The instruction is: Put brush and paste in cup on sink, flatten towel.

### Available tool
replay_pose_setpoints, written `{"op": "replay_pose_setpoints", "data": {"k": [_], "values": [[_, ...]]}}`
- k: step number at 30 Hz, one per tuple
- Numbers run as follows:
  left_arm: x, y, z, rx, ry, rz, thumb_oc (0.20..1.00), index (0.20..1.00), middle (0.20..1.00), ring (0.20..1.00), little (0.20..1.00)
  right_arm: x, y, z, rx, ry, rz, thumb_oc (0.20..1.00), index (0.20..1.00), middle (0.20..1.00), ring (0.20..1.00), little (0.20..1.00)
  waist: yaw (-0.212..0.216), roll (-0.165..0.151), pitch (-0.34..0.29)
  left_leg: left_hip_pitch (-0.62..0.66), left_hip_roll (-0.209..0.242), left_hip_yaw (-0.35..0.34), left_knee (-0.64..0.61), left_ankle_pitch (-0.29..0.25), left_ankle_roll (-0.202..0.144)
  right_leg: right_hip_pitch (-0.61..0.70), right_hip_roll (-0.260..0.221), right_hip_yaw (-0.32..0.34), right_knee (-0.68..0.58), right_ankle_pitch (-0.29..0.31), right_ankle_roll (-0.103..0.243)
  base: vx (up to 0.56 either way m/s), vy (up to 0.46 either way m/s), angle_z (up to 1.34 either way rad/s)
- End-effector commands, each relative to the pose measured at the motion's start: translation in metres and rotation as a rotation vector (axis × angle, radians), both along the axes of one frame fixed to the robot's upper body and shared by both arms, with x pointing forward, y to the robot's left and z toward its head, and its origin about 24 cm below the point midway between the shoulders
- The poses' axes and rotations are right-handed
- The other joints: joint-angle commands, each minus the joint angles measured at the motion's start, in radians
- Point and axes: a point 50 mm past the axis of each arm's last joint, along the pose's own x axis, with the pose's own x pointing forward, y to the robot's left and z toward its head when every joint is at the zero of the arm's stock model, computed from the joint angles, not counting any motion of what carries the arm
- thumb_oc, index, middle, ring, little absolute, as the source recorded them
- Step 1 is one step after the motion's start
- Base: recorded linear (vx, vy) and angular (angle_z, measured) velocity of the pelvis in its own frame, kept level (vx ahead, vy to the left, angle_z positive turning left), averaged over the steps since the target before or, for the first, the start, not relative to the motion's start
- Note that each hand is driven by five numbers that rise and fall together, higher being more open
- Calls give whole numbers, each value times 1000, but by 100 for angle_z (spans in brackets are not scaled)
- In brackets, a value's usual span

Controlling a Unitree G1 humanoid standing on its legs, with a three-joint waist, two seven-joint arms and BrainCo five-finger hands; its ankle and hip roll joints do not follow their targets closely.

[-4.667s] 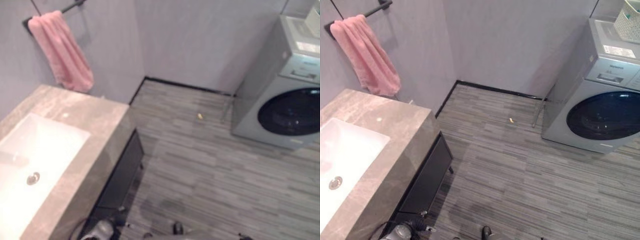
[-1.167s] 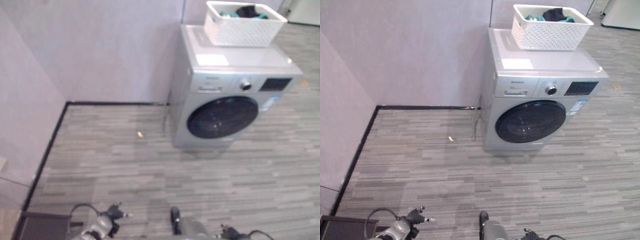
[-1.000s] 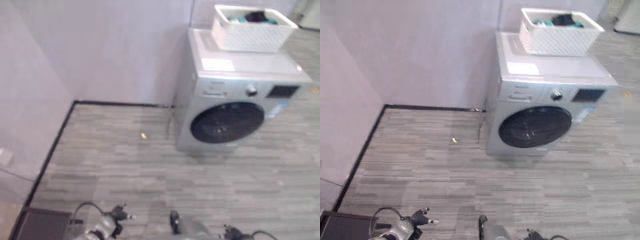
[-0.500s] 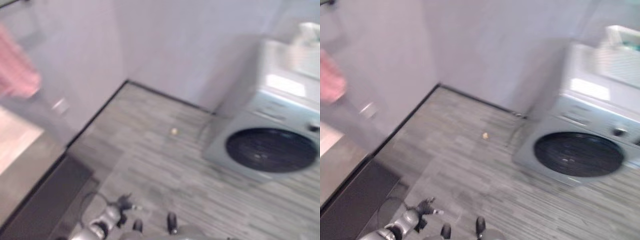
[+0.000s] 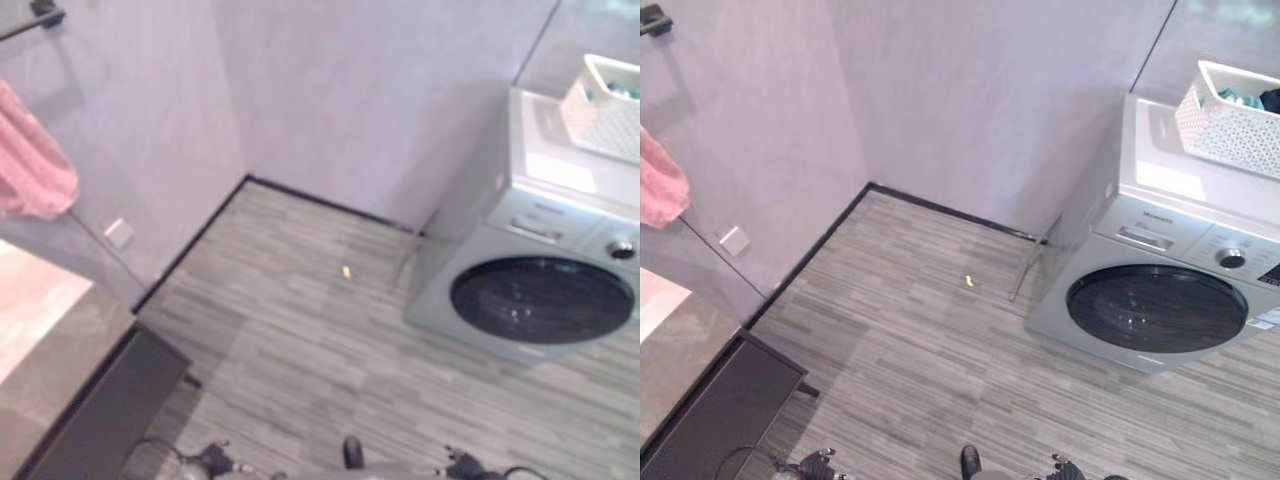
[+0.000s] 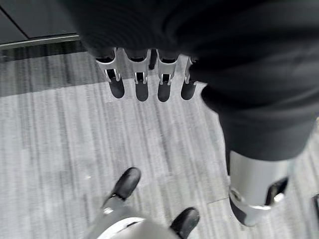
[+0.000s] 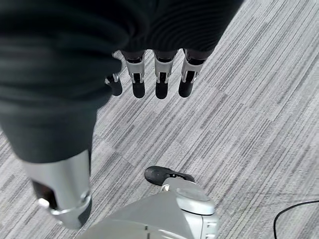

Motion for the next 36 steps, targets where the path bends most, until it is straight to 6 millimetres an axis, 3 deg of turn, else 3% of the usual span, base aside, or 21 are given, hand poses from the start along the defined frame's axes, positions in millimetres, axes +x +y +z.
{"op": "replay_pose_setpoints", "data": {"k": [1, 5, 9, 15, 22, 34, 36], "values": [[14, -5, 3, -9, -60, 43, 1000, 1000, 1000, 1000, 1000, -10, -4, -2, -15, 50, 9, 1000, 1000, 1000, 1000, 1000, -7, -6, -12, -30, -68, -91, 16, -51, 51, 36, 37, -43, 77, -144, -4, -7, -79, 2], [20, -8, 4, -20, -78, 32, 1000, 1000, 1000, 1000, 1000, -13, -5, -2, 5, 51, -36, 1000, 1000, 1000, 1000, 1000, -10, -7, -12, -28, -64, -100, 16, -47, 46, 43, 41, -45, 77, -149, -10, -11, -88, 6], [20, -12, 3, -31, -72, 38, 1000, 1000, 1000, 1000, 1000, -13, -11, 0, 49, -11, -234, 1000, 1000, 1000, 1000, 1000, -21, -9, -16, -26, -55, -103, 18, -41, 36, 49, 50, -43, 73, -155, -17, -12, -94, 5], [18, -12, 2, -31, -83, 72, 1000, 1000, 1000, 1000, 1000, -1, -8, 3, 51, -77, -188, 1000, 1000, 1000, 1000, 1000, -21, -19, 2, -44, -48, -106, 52, -43, 27, 54, 55, -44, 66, -156, -27, -20, -75, -3], [17, -11, 2, -34, -93, 111, 1000, 1000, 1000, 1000, 1000, -1, -2, 1, 37, -55, -119, 1000, 1000, 1000, 1000, 1000, -17, -26, 10, -65, -56, -149, 65, -43, 28, 48, 54, -48, 61, -148, -29, 7, 6, 4], [9, -7, 0, -27, -71, 145, 1000, 1000, 1000, 1000, 1000, 0, -3, 0, 30, -38, -145, 1000, 1000, 1000, 1000, 1000, 0, -12, 3, -59, -87, -147, 51, -77, 73, 34, 30, -17, 64, -118, 14, 1, 170, -5], [29, -10, 8, -52, -168, 99, 1000, 1000, 1000, 1000, 1000, 35, -1, 12, 70, -195, -121, 1000, 1000, 1000, 1000, 1000, 1, -5, 13, -67, -97, -150, 70, -90, 89, 11, 21, -3, 105, -120, 32, -29, 272, -7]]}}
